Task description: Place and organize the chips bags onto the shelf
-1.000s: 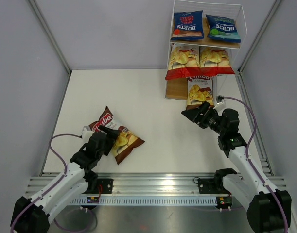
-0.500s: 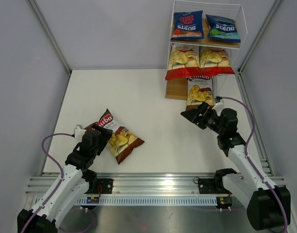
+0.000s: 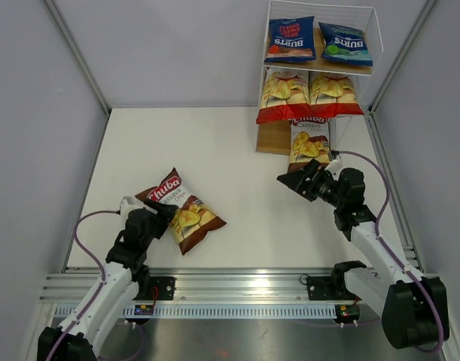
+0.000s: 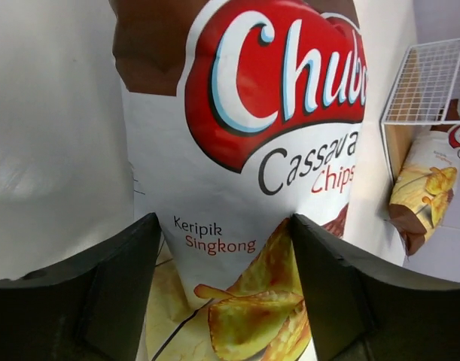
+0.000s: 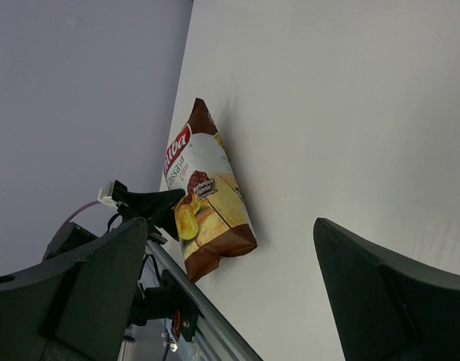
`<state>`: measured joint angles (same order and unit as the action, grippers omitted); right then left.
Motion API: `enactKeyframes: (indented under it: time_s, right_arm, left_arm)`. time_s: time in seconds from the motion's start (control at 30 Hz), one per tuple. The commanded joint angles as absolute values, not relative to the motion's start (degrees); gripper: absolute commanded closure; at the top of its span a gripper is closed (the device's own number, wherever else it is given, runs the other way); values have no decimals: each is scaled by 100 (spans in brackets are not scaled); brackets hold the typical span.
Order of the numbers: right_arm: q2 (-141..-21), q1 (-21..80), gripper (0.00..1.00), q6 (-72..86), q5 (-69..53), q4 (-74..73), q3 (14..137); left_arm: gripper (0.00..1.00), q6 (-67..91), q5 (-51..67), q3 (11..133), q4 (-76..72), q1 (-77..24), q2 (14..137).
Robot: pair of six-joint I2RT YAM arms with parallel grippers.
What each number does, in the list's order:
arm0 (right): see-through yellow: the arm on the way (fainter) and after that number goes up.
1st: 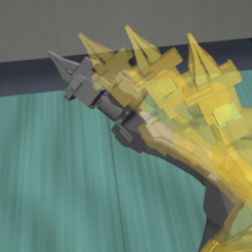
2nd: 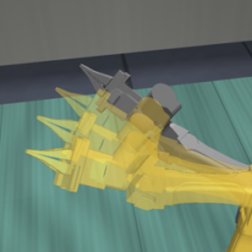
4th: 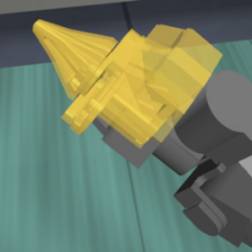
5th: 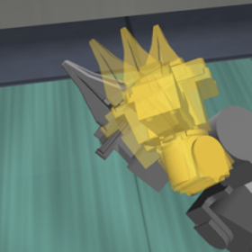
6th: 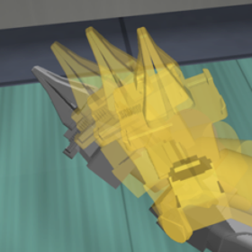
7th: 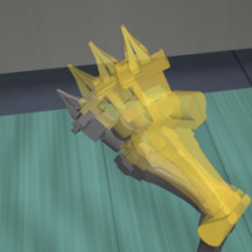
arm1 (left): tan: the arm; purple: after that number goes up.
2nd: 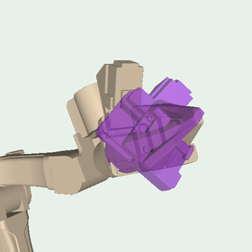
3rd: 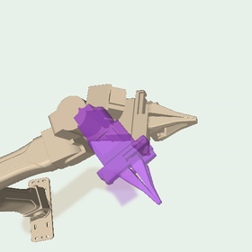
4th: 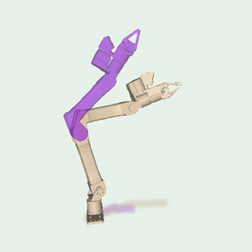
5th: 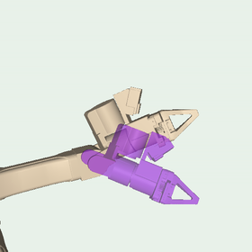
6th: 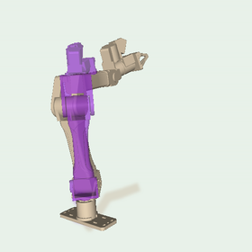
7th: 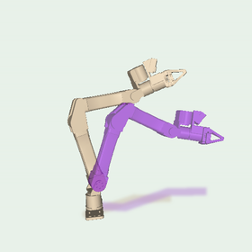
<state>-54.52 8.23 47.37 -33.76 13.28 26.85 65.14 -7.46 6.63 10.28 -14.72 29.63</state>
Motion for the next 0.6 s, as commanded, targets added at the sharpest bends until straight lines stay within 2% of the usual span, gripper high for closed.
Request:
enactKeyframes:
  time_s: [0.0,0.03,0.13,0.17,0.3,0.43,0.57]
  right_arm:
    - [-5598,809,1,4886,-3779,1924,2611]
    - [-5616,809,1,4956,-3797,2064,2593]
    - [-5695,817,1,5193,-3867,2433,2418]
    - [-5721,817,0,5273,-3876,2548,2304]
    - [-6159,896,1,6036,-4095,3750,1848]
    - [-6521,1370,0,6679,-3833,4762,1539]
    - [-6592,2562,1,6794,-2623,4843,1371]
  left_arm:
    - [30,6512,-431,440,607,-1459,2936]
    - [38,6521,-431,422,598,-1459,2909]
    - [48,6583,-422,343,528,-1459,2830]
    - [57,6600,-404,317,475,-1459,2795]
    - [69,6758,-317,246,317,-1459,2628]
    - [78,6987,-237,229,132,-1459,2321]
    - [80,7312,-71,237,-367,-1459,2083]
